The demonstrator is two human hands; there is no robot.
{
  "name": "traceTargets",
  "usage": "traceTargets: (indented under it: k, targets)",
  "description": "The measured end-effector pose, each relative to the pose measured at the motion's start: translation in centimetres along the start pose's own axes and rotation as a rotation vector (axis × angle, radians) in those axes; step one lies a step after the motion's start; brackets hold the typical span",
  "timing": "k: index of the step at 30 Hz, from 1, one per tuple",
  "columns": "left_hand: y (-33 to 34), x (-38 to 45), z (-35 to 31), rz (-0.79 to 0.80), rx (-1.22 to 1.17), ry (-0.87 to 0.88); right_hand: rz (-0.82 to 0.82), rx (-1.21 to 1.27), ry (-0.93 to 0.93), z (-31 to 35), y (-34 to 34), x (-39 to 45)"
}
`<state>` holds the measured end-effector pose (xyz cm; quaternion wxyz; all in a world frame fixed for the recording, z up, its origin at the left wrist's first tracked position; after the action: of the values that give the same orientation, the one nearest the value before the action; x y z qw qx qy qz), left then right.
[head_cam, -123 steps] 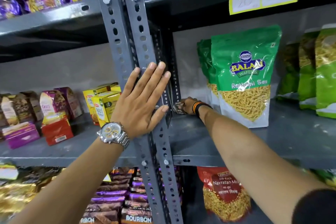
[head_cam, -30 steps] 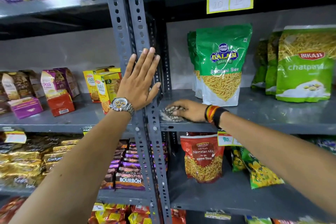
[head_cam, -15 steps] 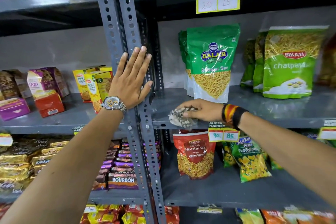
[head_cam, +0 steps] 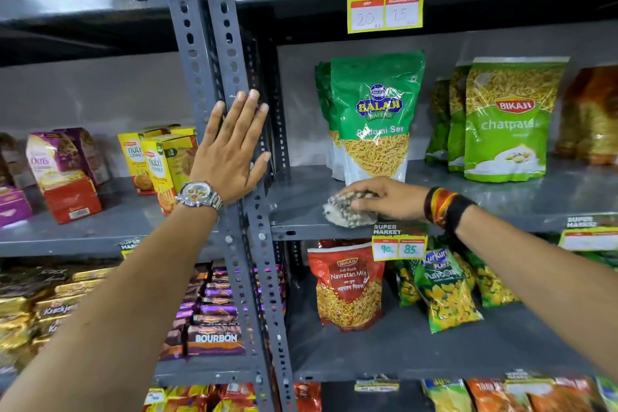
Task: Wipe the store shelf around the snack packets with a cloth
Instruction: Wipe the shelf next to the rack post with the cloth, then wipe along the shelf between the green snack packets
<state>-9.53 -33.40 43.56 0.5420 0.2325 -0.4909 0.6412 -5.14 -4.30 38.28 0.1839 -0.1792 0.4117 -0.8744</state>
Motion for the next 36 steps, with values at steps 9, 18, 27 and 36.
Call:
traceTargets:
  k: [9, 18, 27, 36]
  targets:
    - [-0.1, 0.0, 0.1, 0.030, -0.017, -0.005, -0.253, -0.276, 0.177, -3.8, -0.1, 0.5]
    - [-1.5, -1.2, -2.1, 0.134, -0.133, 0.001, -0.290, -0.043, 0.145, -2.1, -3.9, -6.8]
    - [2.8, -3.9, -15.7, 0.659, -0.463, 0.085, -0.419, -0.270, 0.197, -5.8, -6.4, -4.0]
    - [4.0, -3.0, -17.8, 0.692, -0.301, 0.001, -0.214, -0.277, 0.179, -11.1, -6.2, -0.9]
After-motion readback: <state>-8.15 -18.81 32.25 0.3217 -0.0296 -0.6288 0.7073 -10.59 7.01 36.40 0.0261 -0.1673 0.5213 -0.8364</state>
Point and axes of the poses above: each hand's wrist, its own x-axis towards the middle knuckle, its own y-axis out of the palm, z = x × y, the point moved 3 cm from there along x, towards the middle knuckle, and after that the axes turned 4 degrees about -y, right-handed, at the moved point
